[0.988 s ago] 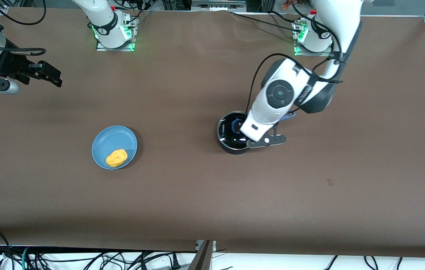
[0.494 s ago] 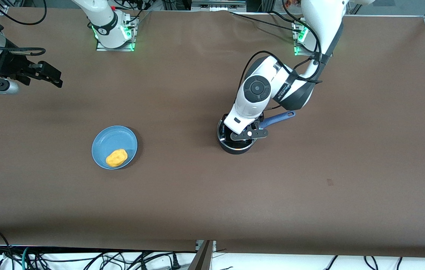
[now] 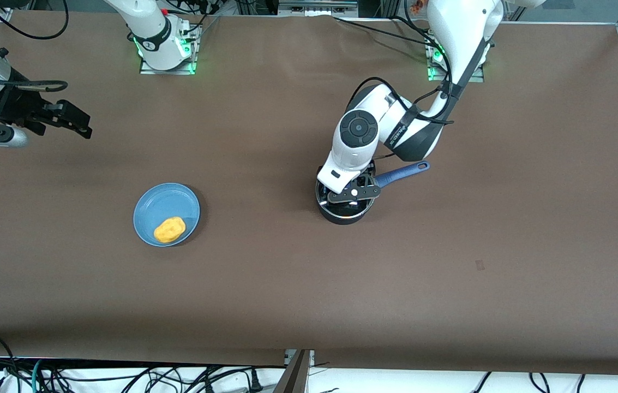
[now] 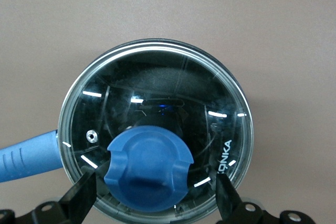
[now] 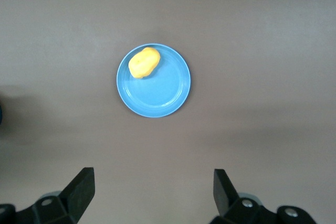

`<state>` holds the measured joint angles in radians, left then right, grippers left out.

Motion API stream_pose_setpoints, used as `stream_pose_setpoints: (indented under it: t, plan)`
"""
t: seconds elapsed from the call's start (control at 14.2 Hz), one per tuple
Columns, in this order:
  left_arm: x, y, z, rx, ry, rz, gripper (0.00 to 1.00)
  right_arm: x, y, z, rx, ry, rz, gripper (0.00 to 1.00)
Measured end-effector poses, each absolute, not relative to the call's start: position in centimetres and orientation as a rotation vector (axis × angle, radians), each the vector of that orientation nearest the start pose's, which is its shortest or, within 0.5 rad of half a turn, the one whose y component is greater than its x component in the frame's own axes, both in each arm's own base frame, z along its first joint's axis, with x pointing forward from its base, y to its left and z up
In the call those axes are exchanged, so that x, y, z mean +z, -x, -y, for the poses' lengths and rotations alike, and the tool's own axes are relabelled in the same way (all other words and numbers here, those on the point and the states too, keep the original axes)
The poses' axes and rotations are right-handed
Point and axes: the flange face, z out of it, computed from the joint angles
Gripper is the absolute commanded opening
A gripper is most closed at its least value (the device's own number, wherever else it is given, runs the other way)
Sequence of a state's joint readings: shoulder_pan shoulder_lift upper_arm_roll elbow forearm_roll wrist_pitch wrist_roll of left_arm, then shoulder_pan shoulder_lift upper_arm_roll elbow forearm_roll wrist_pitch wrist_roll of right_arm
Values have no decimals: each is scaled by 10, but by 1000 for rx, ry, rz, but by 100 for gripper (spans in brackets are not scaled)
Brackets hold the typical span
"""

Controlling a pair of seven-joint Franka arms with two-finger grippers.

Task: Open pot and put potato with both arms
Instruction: 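Lower the left gripper and grasp the blue lid knob, then lift the glass lid off the pot and carry it aside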

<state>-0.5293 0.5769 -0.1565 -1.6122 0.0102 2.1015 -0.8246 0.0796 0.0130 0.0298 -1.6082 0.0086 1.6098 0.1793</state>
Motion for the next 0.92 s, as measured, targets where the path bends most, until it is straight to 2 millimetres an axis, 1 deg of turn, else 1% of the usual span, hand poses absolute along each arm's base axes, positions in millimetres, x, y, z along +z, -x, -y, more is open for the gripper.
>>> stream_pose_setpoints:
  t: [0.07,0.28,0.49,0.71,0.92]
  plan:
    - [287,-535,420,173,3126,242,97,602,-559,-62,18,3132,-110,100]
    - [286,-536,419,149,3112,232,72,599,-561,-62,13,3131,-112,100]
    - [286,-535,420,142,3106,257,65,599,-562,-61,13,3131,-115,100]
    - [286,-533,423,139,3103,262,52,599,-562,-61,12,3131,-115,100]
    - [286,-533,423,139,3103,270,52,599,-563,-60,1,3130,-116,100]
